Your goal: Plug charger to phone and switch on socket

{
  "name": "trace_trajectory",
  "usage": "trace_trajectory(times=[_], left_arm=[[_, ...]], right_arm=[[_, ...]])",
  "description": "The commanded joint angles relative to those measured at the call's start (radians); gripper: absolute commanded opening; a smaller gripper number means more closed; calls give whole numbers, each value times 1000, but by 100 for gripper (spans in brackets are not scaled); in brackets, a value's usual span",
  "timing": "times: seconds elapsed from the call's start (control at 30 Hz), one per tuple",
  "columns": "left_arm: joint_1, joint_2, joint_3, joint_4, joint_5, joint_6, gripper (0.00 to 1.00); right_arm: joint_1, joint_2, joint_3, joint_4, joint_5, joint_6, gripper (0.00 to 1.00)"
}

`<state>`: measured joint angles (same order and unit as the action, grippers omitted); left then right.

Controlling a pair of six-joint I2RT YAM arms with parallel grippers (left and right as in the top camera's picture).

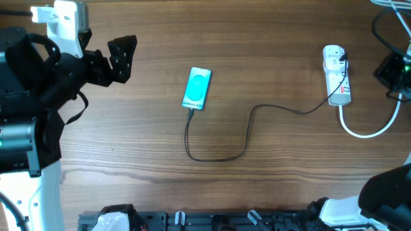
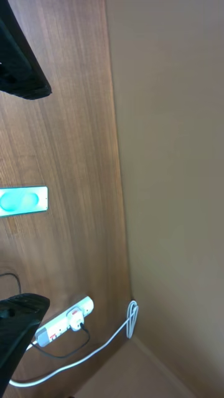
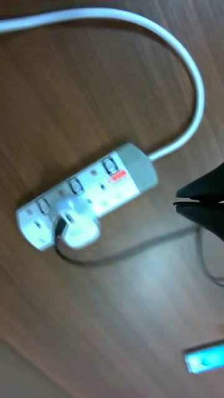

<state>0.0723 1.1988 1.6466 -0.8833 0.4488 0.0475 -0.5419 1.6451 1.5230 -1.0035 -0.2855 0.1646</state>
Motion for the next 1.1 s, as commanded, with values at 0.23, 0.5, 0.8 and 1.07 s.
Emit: trace_trajectory(times=[0.23, 0.5, 0.8, 1.07], left_arm=[[4, 8, -6, -28, -5, -3, 100], [4, 8, -6, -28, -5, -3, 100], [4, 8, -6, -28, -5, -3, 100], [4, 8, -6, -28, -5, -3, 100]], right_arm=[[-52, 129, -216, 358, -85, 127, 4], [-21, 295, -216, 566, -120, 111, 4], [79, 428, -216, 675, -48, 161, 4], [79, 452, -216, 708, -48, 149, 4]])
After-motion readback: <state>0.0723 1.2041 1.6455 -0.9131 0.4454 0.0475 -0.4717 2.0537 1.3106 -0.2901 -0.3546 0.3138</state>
